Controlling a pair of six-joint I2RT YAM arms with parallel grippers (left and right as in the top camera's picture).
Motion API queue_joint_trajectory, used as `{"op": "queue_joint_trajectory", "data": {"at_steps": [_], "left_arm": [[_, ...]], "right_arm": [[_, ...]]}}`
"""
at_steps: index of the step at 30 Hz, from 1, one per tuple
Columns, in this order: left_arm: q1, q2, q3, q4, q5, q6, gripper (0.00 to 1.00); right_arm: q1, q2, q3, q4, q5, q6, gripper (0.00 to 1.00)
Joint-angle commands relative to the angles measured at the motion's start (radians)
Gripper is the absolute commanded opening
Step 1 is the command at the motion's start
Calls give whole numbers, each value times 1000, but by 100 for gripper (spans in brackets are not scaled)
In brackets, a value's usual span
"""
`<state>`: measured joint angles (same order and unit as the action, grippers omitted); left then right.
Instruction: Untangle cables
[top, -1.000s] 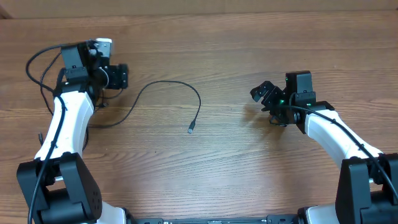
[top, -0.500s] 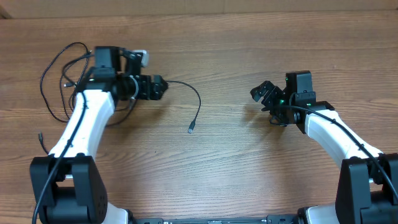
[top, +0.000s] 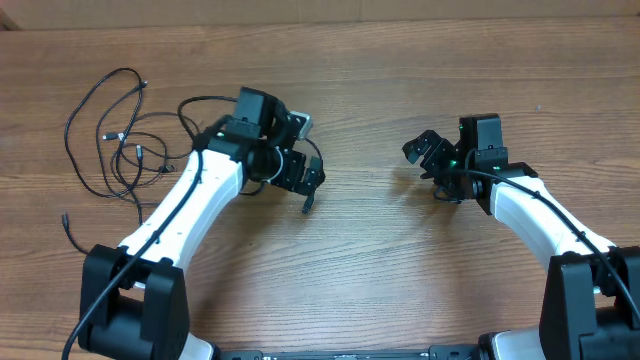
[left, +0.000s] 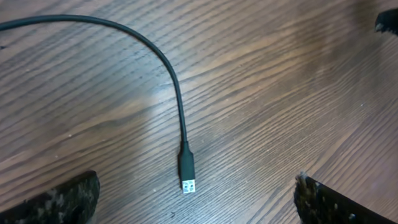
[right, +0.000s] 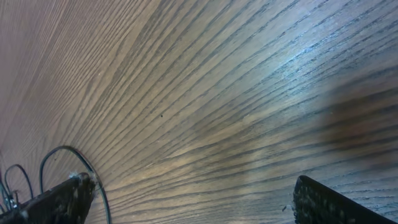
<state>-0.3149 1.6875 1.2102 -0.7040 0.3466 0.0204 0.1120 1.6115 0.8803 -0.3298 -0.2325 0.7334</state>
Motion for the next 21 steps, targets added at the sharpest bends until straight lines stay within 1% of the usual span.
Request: {"op": "queue_joint_trajectory", "data": {"at_steps": [1,7,8,13,15,17,19,21], "left_arm": [[-27,27,3,0,-40,-10,100],[-59,121,3,-5,-40,-29,100],[-64,151,3,-5,-40,-29,98],[-74,252,3,-6,-38,-29,83],[-74,286,3,-6,-39,-29,81],[-74,320,3,-2,-40,-29,75],[-74,344,3,5,-40,-43,72],[-77,353,3,10,-43,-84,57]], "right_arm": [[-2,6,-4,6,-5,3,100],[-2,6,-4,6,-5,3,100],[-2,6,-4,6,-5,3,100],[-2,6,-4,6,-5,3,100],[-2,6,-4,6,-5,3,100],[-2,6,-4,6,-5,3,100],[-2,6,-4,6,-5,3,100],[-2,6,-4,6,-5,3,100]]}}
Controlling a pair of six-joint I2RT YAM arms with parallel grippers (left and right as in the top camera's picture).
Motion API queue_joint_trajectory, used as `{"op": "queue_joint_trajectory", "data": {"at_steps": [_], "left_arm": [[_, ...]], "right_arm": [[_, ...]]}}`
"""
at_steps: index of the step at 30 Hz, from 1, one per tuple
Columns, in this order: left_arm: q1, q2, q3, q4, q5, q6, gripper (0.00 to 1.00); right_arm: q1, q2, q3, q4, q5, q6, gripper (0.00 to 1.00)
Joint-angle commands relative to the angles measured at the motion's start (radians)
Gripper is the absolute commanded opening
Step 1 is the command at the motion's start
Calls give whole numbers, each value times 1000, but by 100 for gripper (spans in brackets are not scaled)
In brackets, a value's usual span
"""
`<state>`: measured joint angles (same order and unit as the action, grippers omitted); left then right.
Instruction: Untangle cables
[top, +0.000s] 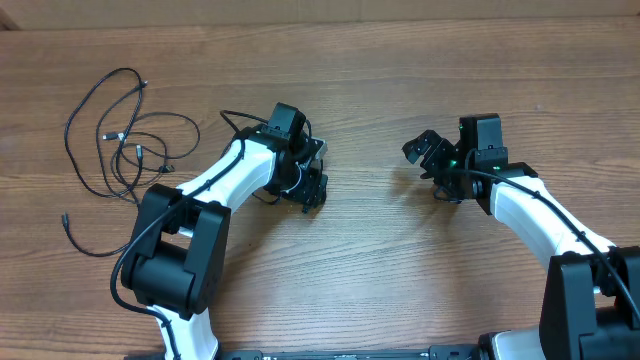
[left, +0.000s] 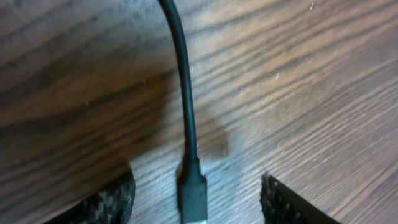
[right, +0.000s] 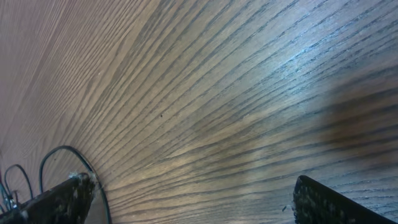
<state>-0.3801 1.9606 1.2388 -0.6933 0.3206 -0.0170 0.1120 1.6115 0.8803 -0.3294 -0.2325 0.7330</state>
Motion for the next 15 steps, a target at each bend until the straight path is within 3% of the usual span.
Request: {"op": "queue_joint_trajectory", "data": {"at_steps": [1,5,10,15], "left_arm": [[-15,80,-26,2,-18,-48,55],[-43,80,-26,20,-93,-65,52],[-93,80,-26,37,-200,-77,34],[-109,80,-26,39,-220,-77,31]], "right_arm": [[-2,6,-4,6,-5,3,100],[-2,6,-4,6,-5,3,100],[-2,6,-4,6,-5,3,100],[-2,6,-4,6,-5,3,100]]}}
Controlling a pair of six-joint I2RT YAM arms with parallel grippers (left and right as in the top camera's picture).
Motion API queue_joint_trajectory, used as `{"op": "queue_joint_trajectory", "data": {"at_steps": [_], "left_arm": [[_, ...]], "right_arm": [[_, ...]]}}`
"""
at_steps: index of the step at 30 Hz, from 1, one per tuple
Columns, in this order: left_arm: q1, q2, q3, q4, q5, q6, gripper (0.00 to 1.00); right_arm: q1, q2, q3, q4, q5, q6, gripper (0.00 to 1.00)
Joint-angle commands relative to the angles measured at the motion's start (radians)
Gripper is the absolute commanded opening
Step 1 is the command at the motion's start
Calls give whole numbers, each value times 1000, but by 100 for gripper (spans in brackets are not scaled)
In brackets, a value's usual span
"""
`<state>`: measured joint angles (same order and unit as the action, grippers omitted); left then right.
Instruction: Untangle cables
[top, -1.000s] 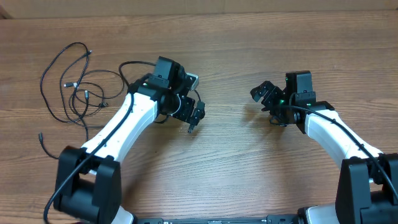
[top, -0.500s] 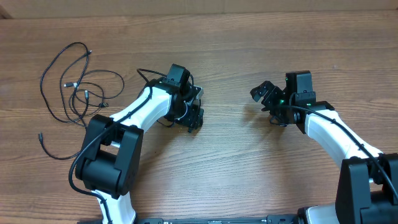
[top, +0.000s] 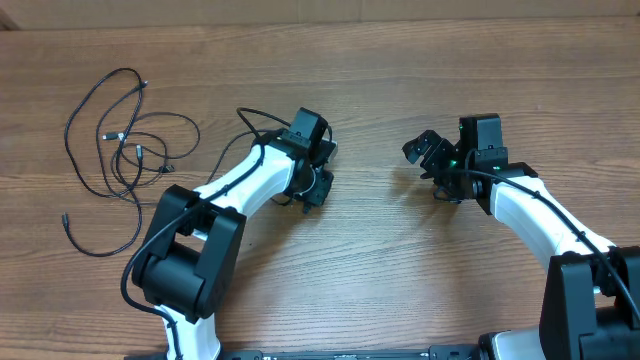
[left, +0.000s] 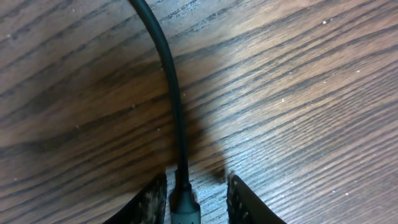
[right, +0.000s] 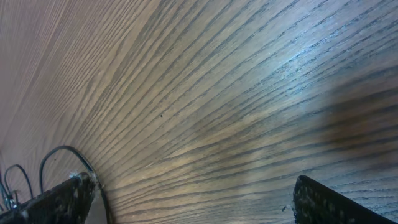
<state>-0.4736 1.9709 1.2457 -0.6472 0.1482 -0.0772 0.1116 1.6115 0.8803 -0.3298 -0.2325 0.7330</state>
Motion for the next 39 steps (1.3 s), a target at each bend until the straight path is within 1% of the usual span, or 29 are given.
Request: {"op": "queue_joint_trajectory", "data": {"at_steps": [1,2,9,11,12,13,17,23,25,29,33,35,39], "left_arm": [[-16,69,-32,-7,-48,-17,29],[-18,69,-32,-6,-56,-17,25],[-38,69,-32,20,-162,-21,23],[-45,69,-32,26,-173,-21,19],[-50,69,-32,26,-176,-21,13],[-54,69,-32,26,-181,-21,11],[-62,69,-32,27,-185,-20,4],[-62,69,-29,27,-191,-21,4],[-61,68,-18,11,-215,-22,4],[-42,27,51,-75,-357,-108,4],[1,-56,107,-128,-502,-132,4],[40,-118,129,-151,-604,-147,5],[108,-211,149,-164,-710,-148,4]], "right_arm": [[-2,6,-4,6,-5,3,100],[-2,6,-4,6,-5,3,100],[-2,6,-4,10,-5,3,100],[-2,6,-4,10,-5,3,100],[-2,6,-4,10,-5,3,100],[-2,6,-4,10,-5,3,100],[-2,6,-4,10,-5,3,100],[-2,6,-4,10,-5,3,100],[-2,6,-4,10,-5,3,100],[-2,6,-4,10,-5,3,100],[-2,6,-4,10,-5,3,100],[-2,6,-4,10,-5,3,100],[-2,6,-4,10,-5,3,100]]}}
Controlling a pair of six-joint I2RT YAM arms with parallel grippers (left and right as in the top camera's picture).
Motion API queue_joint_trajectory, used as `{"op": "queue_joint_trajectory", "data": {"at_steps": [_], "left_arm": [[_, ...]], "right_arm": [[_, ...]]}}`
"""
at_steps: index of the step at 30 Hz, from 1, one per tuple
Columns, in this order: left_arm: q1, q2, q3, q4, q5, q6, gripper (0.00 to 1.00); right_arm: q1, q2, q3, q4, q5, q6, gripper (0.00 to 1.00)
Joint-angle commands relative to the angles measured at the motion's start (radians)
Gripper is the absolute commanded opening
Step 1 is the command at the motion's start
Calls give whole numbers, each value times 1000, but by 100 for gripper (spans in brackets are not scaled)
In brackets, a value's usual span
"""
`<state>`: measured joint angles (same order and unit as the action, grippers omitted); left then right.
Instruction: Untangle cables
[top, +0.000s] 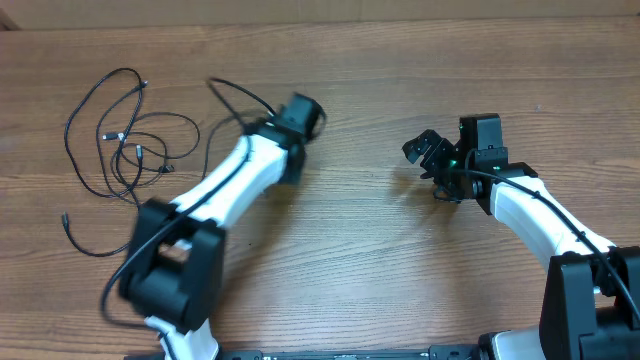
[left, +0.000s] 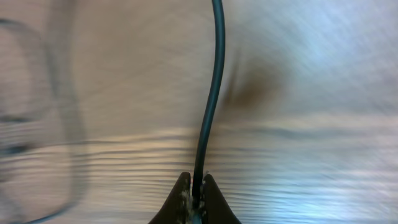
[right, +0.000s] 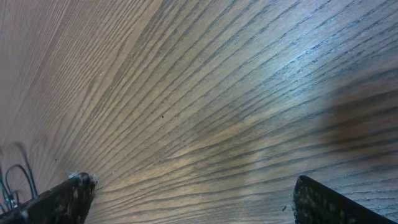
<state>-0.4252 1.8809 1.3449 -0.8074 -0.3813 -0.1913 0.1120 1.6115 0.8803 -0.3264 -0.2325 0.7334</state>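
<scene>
My left gripper (top: 303, 110) is shut on the end of a black cable (top: 235, 95), which curves back from it toward the left. In the left wrist view the jaws (left: 194, 186) pinch that cable (left: 208, 112), which runs straight up out of the frame; the picture is blurred by motion. A loose tangle of thin black cables (top: 120, 150) lies at the table's left. The right gripper (top: 425, 150) hovers open at the right with nothing between its fingers (right: 62, 199).
Wooden table (top: 380, 260) spreads between the two arms. One cable end trails toward the front left (top: 75, 235). A bit of the tangle (right: 9, 186) shows at the lower left of the right wrist view.
The left gripper's jaws stood narrowly round the cable's plug end on the table; now they are shut on it, and the gripper is farther back with the cable trailing to its left.
The left gripper was open over the cable's USB plug near the table's middle. It then stood lower, with the plug between wide jaws, then with the jaws nearly together. Now it grips the cable farther back. The right arm stayed still and open throughout.
</scene>
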Motion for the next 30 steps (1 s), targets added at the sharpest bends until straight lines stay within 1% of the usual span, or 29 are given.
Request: {"op": "queue_joint_trajectory", "data": {"at_steps": [1,5,7,10,16,18,19,20,23,25,26,27,28,29,30], "left_arm": [[84,-150,52,-2,-221,-34,4],[190,-241,52,47,-336,-51,4],[243,-263,52,83,-366,-59,4],[364,-271,52,148,-419,-59,4],[563,-266,49,103,-394,-74,4],[612,-266,46,85,-331,-115,4],[645,-266,46,77,-250,-124,4],[668,-266,45,74,-164,-124,9],[723,-266,43,74,127,-124,29],[740,-266,43,62,360,-122,54],[740,-266,43,54,407,-123,63],[735,-265,42,46,471,-123,77],[728,-265,40,45,506,-122,88],[721,-265,35,44,532,-122,96],[706,-265,29,44,568,-117,100]], "right_arm": [[-2,6,-4,6,-5,3,100],[-2,6,-4,6,-5,3,100],[-2,6,-4,6,-5,3,100],[-2,6,-4,6,-5,3,100],[-2,6,-4,6,-5,3,100],[-2,6,-4,6,-5,3,100],[-2,6,-4,6,-5,3,100],[-2,6,-4,6,-5,3,100],[-2,5,-4,6,-5,3,100],[-2,6,-4,6,-5,3,100],[-2,6,-4,6,-5,3,100],[-2,6,-4,6,-5,3,100],[-2,5,-4,6,-5,3,100],[-2,6,-4,6,-5,3,100],[-2,5,-4,6,-5,3,100]]}}
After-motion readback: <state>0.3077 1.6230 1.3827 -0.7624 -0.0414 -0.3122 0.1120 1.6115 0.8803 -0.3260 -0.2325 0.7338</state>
